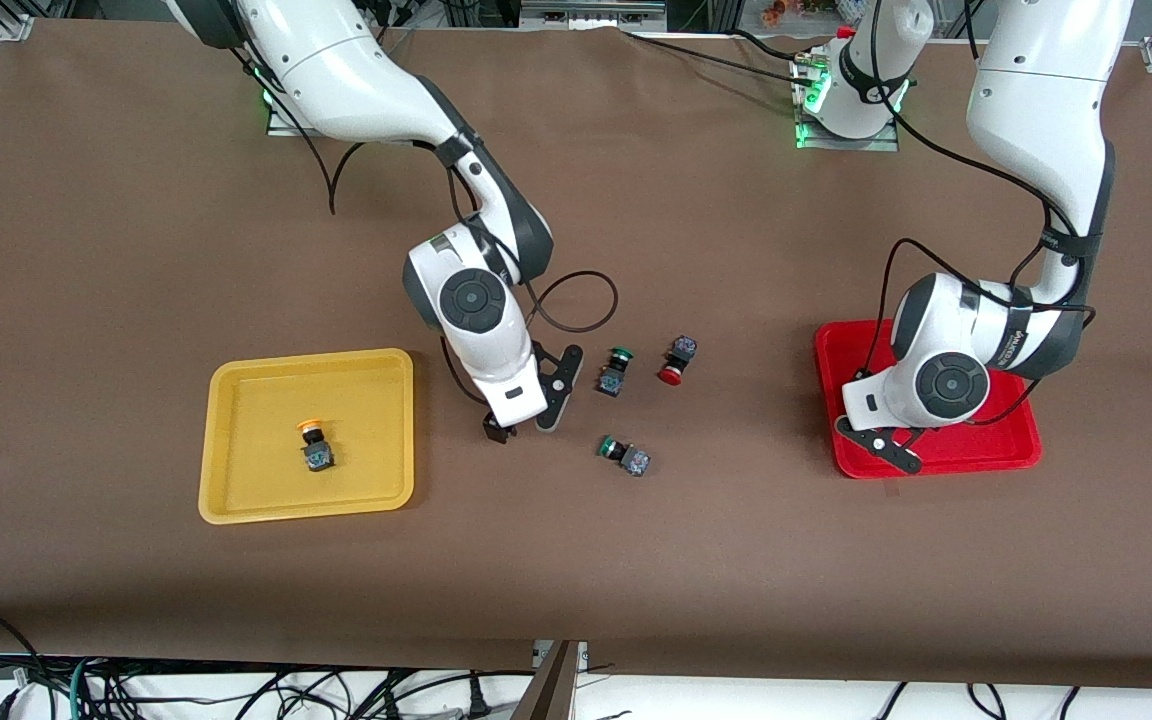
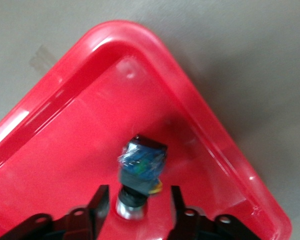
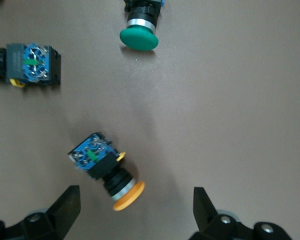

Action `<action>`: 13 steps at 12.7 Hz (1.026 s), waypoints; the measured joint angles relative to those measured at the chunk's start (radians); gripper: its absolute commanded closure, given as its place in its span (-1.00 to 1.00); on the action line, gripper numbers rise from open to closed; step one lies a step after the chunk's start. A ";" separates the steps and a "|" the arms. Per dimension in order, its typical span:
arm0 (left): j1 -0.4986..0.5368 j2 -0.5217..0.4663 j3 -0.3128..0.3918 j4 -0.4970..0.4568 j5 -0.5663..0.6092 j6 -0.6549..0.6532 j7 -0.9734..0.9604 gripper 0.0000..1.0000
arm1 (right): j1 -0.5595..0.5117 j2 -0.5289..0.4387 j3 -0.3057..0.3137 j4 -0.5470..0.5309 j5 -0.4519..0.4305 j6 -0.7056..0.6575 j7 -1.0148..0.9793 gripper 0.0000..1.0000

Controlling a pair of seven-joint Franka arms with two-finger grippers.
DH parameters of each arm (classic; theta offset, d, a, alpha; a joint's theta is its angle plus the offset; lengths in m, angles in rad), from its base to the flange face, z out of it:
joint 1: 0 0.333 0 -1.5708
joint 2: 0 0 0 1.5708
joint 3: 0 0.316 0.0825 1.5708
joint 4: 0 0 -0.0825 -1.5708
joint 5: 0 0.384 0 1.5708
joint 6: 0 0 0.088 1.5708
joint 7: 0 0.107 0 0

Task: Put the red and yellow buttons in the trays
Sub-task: 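Release the red button in the red tray, then grasp another red button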

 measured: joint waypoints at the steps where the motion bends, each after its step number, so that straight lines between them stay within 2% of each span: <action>1: -0.001 -0.013 -0.019 0.003 0.000 -0.002 -0.004 -1.00 | 0.001 0.012 0.001 -0.007 0.000 0.027 -0.024 -1.00; 3: -0.006 -0.065 -0.117 0.025 -0.006 -0.057 -0.124 -1.00 | 0.019 0.034 0.006 -0.043 0.000 0.104 -0.037 -1.00; 5: -0.019 -0.080 -0.231 0.035 -0.006 -0.083 -0.361 -1.00 | 0.029 0.038 0.007 -0.072 0.002 0.158 -0.037 -1.00; 6: -0.043 -0.071 -0.266 0.034 -0.006 -0.074 -0.466 -1.00 | 0.029 0.038 0.010 -0.081 0.006 0.171 -0.037 -0.99; 9: -0.121 0.016 -0.284 0.018 -0.038 0.076 -0.661 -1.00 | 0.027 0.038 0.012 -0.095 0.033 0.189 -0.037 -0.99; 12: -0.180 0.083 -0.286 0.012 -0.055 0.157 -0.812 -1.00 | 0.010 0.030 0.012 -0.096 0.125 0.146 -0.062 -0.99; 13: -0.190 0.091 -0.286 -0.001 -0.055 0.198 -0.834 -0.73 | 0.004 0.025 0.012 -0.096 0.158 0.131 -0.080 -0.99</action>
